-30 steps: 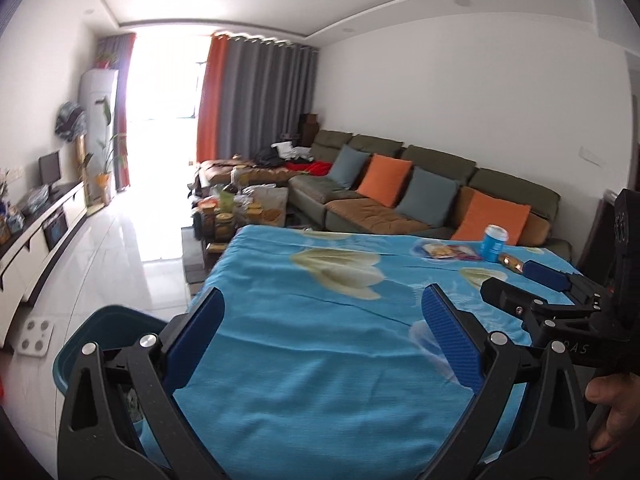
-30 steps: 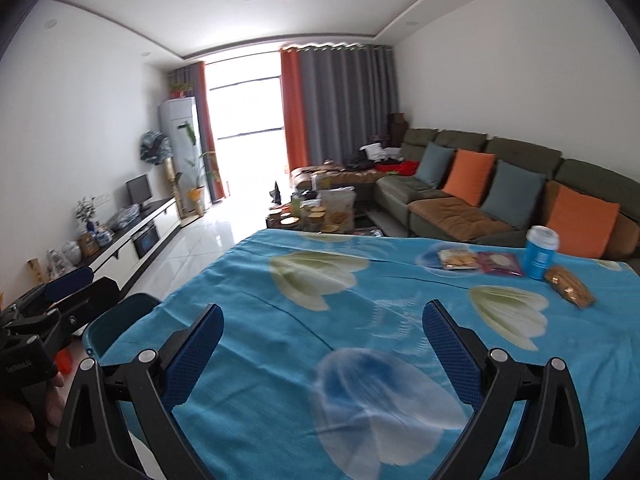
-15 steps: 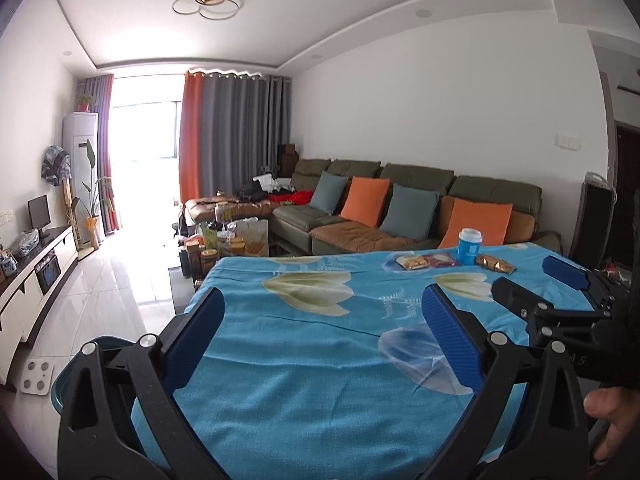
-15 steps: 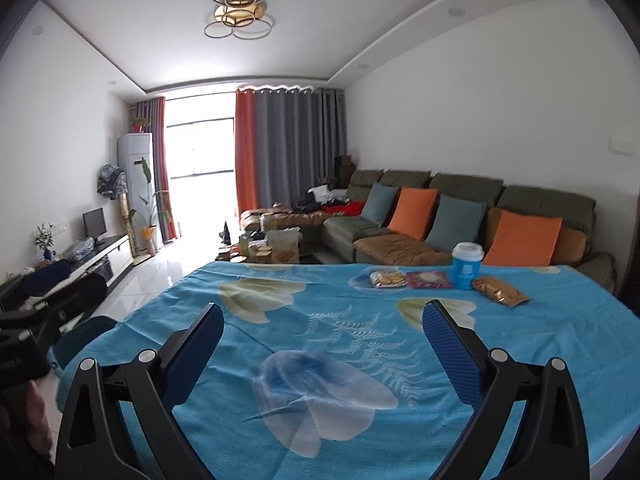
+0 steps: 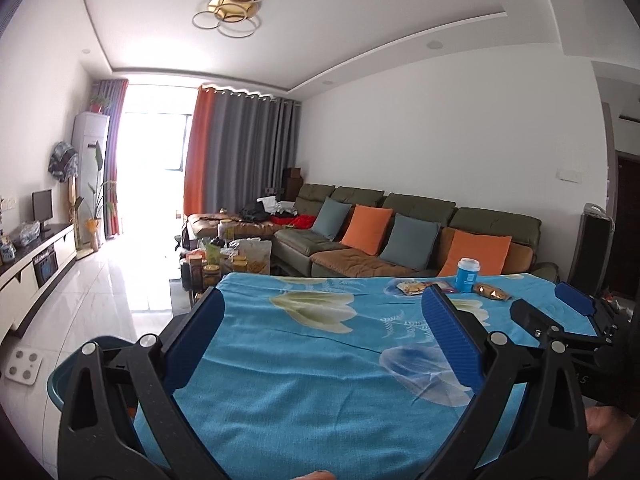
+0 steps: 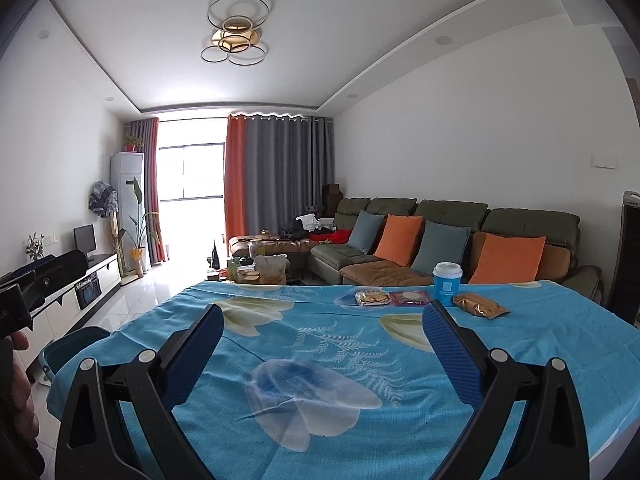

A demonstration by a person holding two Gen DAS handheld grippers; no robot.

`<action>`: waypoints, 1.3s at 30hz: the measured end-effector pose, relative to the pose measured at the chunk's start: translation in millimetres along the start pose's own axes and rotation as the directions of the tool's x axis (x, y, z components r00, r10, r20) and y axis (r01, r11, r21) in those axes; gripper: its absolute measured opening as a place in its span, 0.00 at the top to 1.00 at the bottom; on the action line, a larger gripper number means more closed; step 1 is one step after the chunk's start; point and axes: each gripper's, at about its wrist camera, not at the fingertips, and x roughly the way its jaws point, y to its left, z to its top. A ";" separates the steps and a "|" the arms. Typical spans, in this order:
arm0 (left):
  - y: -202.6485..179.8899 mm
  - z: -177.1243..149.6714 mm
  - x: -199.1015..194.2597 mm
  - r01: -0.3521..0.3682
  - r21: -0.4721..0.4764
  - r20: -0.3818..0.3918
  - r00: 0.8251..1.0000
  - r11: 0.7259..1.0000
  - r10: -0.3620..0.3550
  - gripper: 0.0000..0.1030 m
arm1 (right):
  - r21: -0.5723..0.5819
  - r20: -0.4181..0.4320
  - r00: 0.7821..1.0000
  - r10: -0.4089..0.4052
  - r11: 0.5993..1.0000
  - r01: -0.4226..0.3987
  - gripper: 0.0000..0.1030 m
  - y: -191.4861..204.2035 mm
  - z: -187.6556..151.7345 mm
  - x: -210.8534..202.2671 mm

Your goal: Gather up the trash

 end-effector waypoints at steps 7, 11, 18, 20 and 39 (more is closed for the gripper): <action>1.8 -5.3 -1.9 0.033 0.003 0.000 0.999 0.999 -0.033 0.06 | -0.019 0.026 0.999 -0.019 1.000 0.019 0.07 6.7 4.3 -8.7; 3.9 -5.9 -1.0 0.034 0.005 0.006 0.999 0.999 -0.034 0.06 | -0.019 0.047 0.999 -0.026 0.999 0.027 0.07 6.9 5.3 -11.4; 3.7 -5.3 2.9 0.020 0.007 -0.004 1.000 1.000 -0.020 0.06 | -0.017 0.036 0.999 -0.022 1.000 0.023 0.07 6.9 6.0 -8.1; 2.7 -5.3 3.6 0.015 0.009 -0.005 1.000 1.000 -0.015 0.05 | -0.020 0.032 0.999 -0.020 1.000 0.021 0.07 6.8 5.8 -7.1; -3.5 -7.3 3.5 0.018 0.021 -0.014 1.000 1.000 -0.018 0.05 | -0.006 0.003 1.000 -0.019 1.000 0.019 0.07 3.7 3.0 -6.1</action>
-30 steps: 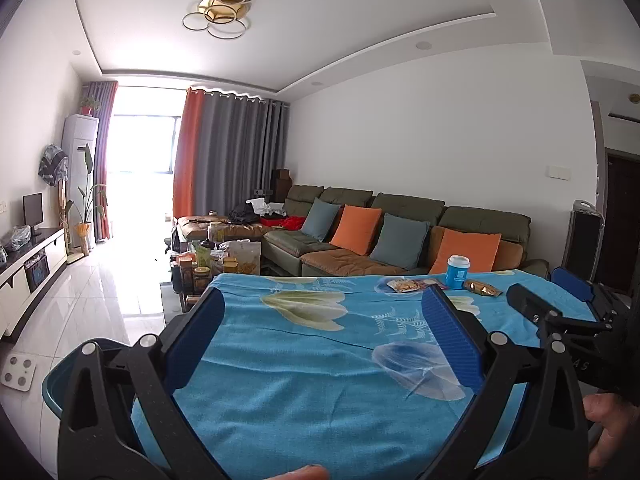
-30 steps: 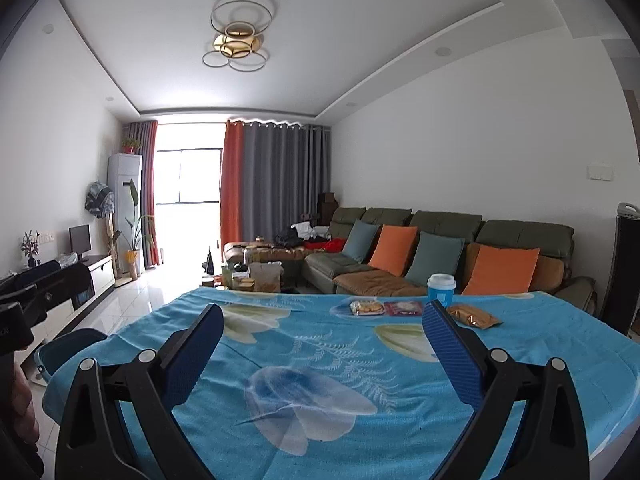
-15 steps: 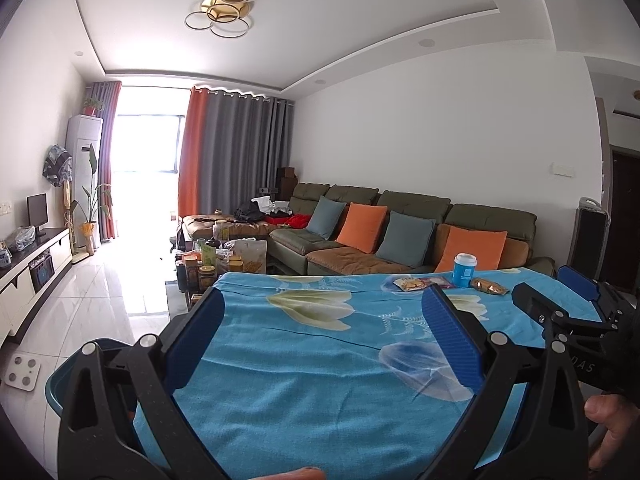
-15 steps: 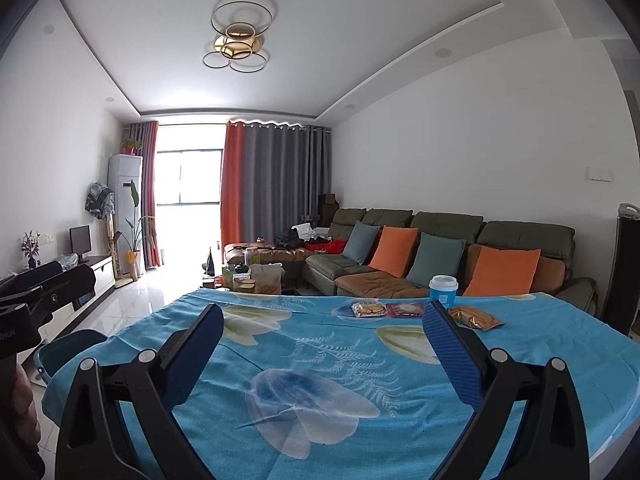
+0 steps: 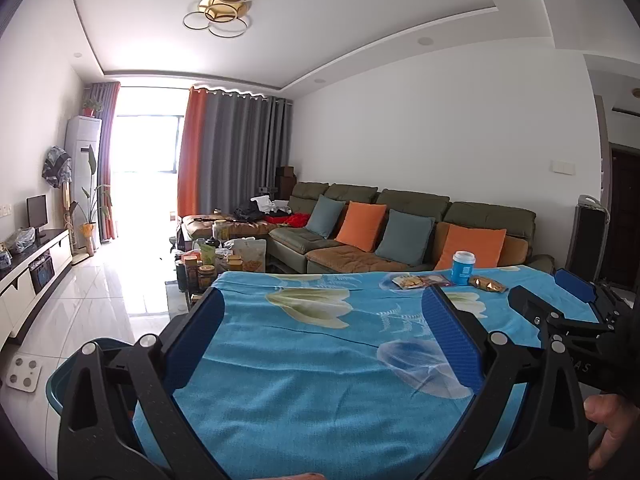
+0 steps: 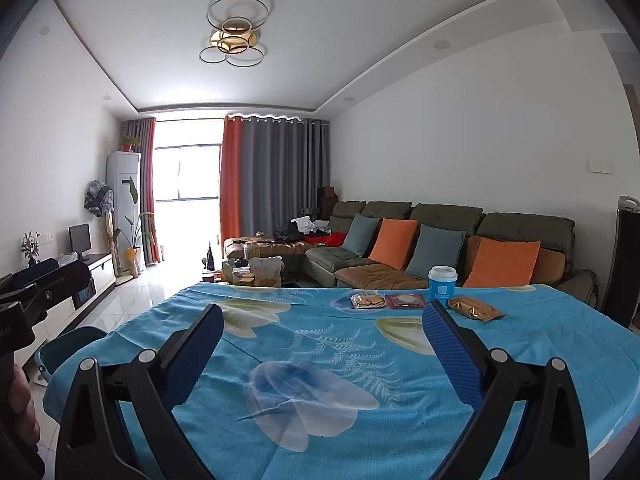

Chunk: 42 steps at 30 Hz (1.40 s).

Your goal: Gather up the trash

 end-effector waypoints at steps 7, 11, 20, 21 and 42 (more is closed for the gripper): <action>-1.0 -2.1 -3.5 0.009 -0.005 -0.004 1.000 1.000 -0.009 0.06 | 0.002 -0.005 1.000 -0.003 1.000 0.003 0.07 -1.2 -2.1 -0.7; 0.1 -2.2 -0.9 0.012 -0.017 -0.021 1.000 1.000 -0.012 0.05 | 0.002 -0.008 1.000 -0.002 1.000 0.002 0.07 -1.3 -3.0 -0.6; 1.5 -6.7 -0.1 0.025 -0.028 -0.038 0.999 0.999 -0.027 0.05 | 0.006 -0.016 1.000 -0.005 1.000 0.005 0.07 -0.3 -4.6 -0.6; 1.5 -7.7 0.2 0.026 -0.028 -0.040 0.999 0.999 -0.027 0.05 | 0.008 -0.016 1.000 -0.007 1.000 0.007 0.07 -0.5 -4.6 -1.6; 0.9 -7.5 23.2 0.024 -0.022 -0.083 0.996 0.999 -0.026 0.05 | 0.017 -0.026 0.999 -0.041 0.999 0.041 0.07 -20.1 0.5 3.3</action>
